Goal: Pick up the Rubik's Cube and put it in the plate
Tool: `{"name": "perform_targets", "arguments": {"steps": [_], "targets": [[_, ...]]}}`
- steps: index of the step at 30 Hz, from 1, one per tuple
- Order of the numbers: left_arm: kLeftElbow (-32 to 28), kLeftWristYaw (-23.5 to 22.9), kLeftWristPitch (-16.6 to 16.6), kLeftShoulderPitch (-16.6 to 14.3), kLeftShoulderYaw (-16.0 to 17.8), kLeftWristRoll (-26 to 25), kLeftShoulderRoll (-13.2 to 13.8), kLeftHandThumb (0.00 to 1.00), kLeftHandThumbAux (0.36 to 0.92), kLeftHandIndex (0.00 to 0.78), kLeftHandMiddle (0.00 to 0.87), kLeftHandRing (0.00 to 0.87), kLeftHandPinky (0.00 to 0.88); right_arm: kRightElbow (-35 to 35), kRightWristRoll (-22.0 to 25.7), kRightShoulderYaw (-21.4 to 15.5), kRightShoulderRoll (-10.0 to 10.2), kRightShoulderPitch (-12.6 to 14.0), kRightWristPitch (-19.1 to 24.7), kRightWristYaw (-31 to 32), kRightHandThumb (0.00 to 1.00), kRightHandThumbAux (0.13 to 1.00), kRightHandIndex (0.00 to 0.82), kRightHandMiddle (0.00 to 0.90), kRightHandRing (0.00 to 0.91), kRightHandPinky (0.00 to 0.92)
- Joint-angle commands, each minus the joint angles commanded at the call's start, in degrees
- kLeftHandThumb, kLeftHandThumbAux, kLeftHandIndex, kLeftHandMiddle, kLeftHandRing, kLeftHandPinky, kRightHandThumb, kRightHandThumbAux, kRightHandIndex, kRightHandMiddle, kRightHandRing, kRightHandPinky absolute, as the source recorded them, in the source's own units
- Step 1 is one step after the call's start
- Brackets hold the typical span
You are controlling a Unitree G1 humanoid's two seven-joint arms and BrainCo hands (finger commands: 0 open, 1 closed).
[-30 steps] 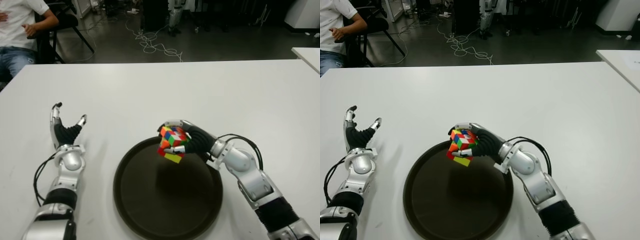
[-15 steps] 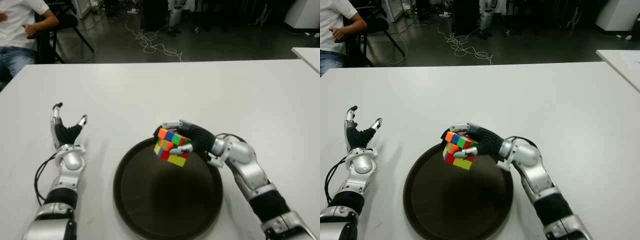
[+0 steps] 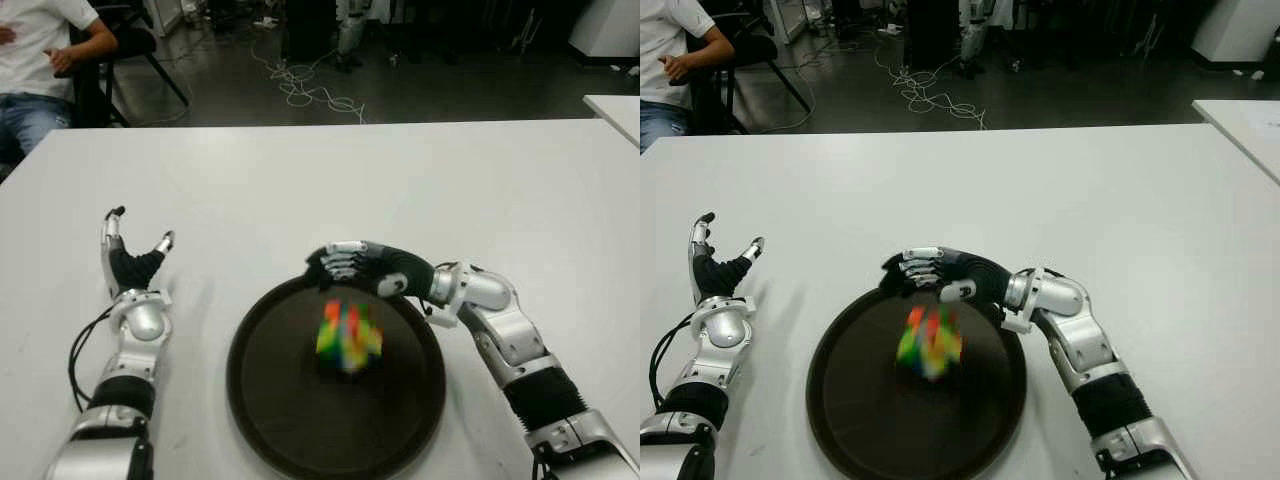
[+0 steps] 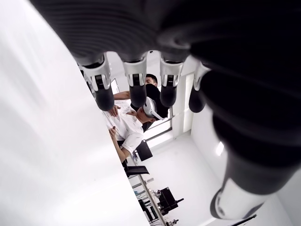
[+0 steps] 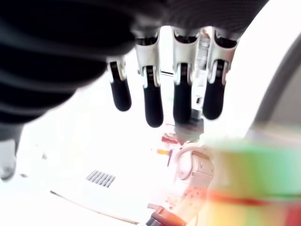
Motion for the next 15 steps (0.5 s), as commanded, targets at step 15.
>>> {"name": "perform_targets", "arguments": {"steps": [15], "targets": [[-0.4,-0.8,0.5,0.1,-0.1,-0.1,0.2,0.0,0.767,0.042,0.058,0.039,0.006,0.1,-0.7,-0.2,0.0,-0.1,1.0,0.2,0.0,0.375,0.0,0.0,0.0,0.0]]}}
